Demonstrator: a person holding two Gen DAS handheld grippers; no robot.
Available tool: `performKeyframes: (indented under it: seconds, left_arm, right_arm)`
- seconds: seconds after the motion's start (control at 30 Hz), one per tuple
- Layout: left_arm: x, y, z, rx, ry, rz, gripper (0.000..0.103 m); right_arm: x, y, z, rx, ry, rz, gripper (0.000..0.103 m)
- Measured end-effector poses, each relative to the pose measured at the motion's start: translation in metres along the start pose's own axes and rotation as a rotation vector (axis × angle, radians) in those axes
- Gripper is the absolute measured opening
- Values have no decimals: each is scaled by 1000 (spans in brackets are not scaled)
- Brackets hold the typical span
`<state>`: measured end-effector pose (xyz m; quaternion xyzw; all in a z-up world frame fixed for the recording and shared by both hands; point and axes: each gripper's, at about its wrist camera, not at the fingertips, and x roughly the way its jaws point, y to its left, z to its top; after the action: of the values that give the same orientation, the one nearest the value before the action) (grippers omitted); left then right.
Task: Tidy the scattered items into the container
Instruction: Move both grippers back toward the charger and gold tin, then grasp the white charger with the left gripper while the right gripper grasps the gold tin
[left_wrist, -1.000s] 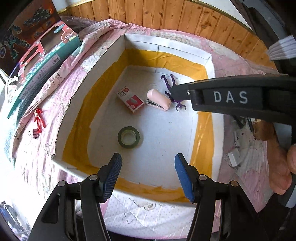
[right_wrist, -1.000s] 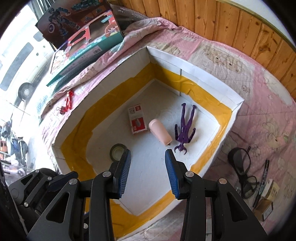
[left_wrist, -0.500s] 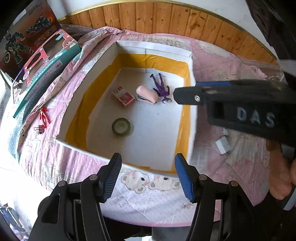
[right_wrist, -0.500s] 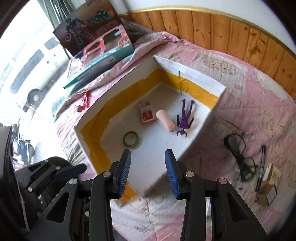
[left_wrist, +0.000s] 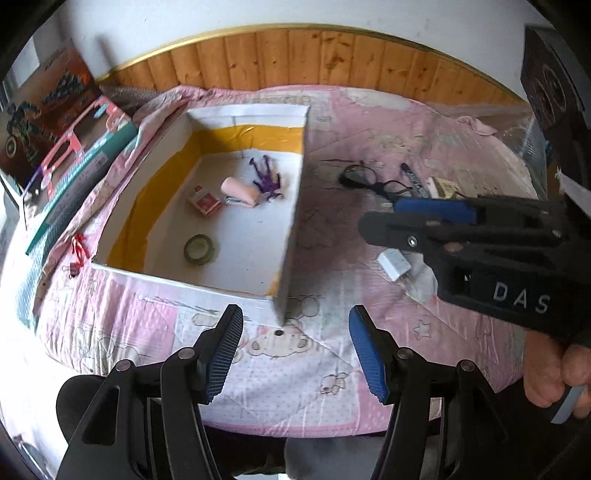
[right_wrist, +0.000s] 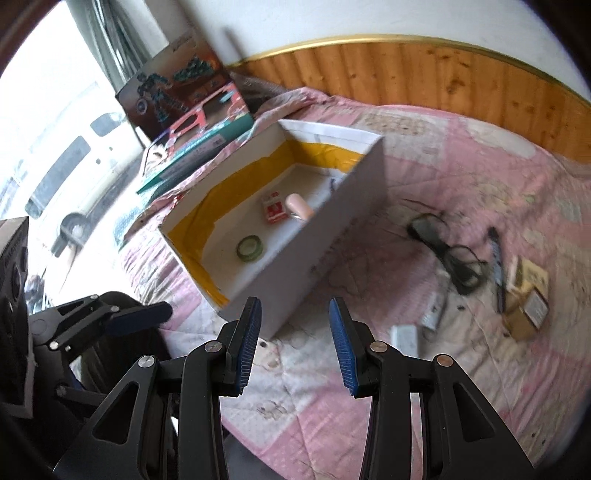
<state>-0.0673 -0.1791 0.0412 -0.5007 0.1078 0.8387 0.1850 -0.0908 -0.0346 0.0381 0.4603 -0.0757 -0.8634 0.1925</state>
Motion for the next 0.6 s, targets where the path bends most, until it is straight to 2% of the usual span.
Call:
performKeyframes:
  seconds: [0.1,0.3,0.43,0.6]
  left_arm:
    - [-1,-20,-5,30,-19,-12,61]
    - [21,-57,-8,55,14,-56,61]
    - [40,-84,-6,72,31,-78,62]
    - [71,-109,4,78,47,-88,68]
  right_arm:
    - [-11,-23,-20,61,-23,-4,41]
    - [-19,-76,-55,186,-22,-26,42]
    - [-22,-108,-68,252,-28,-38,42]
    - [-25,-149,-78,342,-45,-63,43]
